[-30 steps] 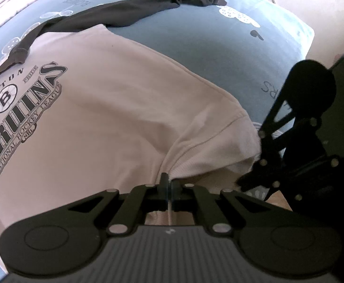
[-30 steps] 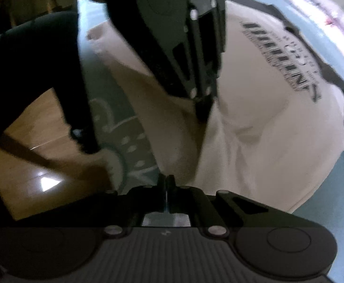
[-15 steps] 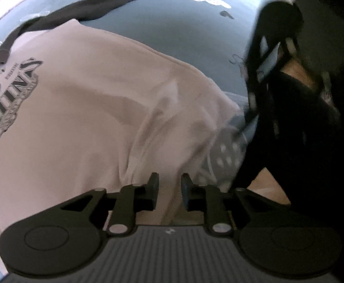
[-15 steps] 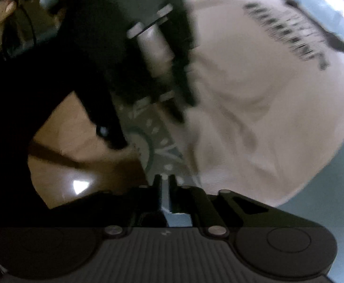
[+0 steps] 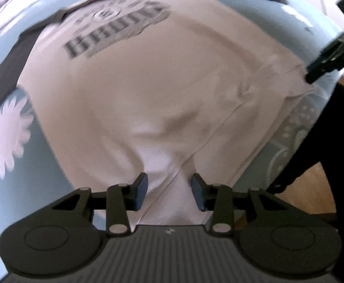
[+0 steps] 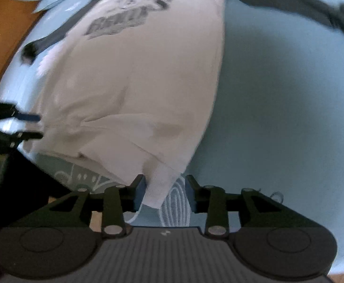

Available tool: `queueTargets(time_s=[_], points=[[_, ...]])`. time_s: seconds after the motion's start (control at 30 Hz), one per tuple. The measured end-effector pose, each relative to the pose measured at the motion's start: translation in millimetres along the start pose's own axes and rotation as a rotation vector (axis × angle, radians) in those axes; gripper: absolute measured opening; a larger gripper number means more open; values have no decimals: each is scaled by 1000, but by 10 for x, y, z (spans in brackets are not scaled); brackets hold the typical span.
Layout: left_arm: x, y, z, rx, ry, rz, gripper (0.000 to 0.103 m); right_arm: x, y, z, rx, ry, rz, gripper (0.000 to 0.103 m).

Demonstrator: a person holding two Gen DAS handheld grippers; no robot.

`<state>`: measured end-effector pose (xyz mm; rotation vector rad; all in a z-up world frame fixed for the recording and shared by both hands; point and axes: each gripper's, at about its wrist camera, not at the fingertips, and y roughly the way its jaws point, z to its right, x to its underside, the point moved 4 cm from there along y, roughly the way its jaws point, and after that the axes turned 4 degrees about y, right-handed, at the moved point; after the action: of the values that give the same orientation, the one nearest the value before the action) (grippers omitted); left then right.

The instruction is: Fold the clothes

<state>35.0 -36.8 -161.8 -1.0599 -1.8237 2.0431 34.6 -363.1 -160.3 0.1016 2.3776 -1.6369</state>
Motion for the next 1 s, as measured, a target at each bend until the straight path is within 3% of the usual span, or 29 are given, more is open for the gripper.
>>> queueTargets(time_s=[0.07,0.1,0.13,0.3,0.53,0.63,0.83,1.0], points=[[47,12,-19,4,-16,7,40,22,-2,23,-29,75,15,39],[55,14,-25,7,-23,11,41,25,3,40,-27,99,12,18],[62,18,-30,10,-32,11,41,20,21,44,-4,99,9,10],[75,16,-29,11,-20,-7,44,76,-28,-88,107,-56,-38,9],[139,13,-45,-4,15,-39,53,80,20,-201,204,-173,-84,13],[181,-53,-41,-15,36,-51,53,56,-25,-259,231,-207,-89,22],[-161,-285,-292,-56,-4,77,53,-251,-357,-351,190,-201,63,25],[-508,-181,-696,-132,-99,134,53,-719,-310,-259,216,-120,171,39]])
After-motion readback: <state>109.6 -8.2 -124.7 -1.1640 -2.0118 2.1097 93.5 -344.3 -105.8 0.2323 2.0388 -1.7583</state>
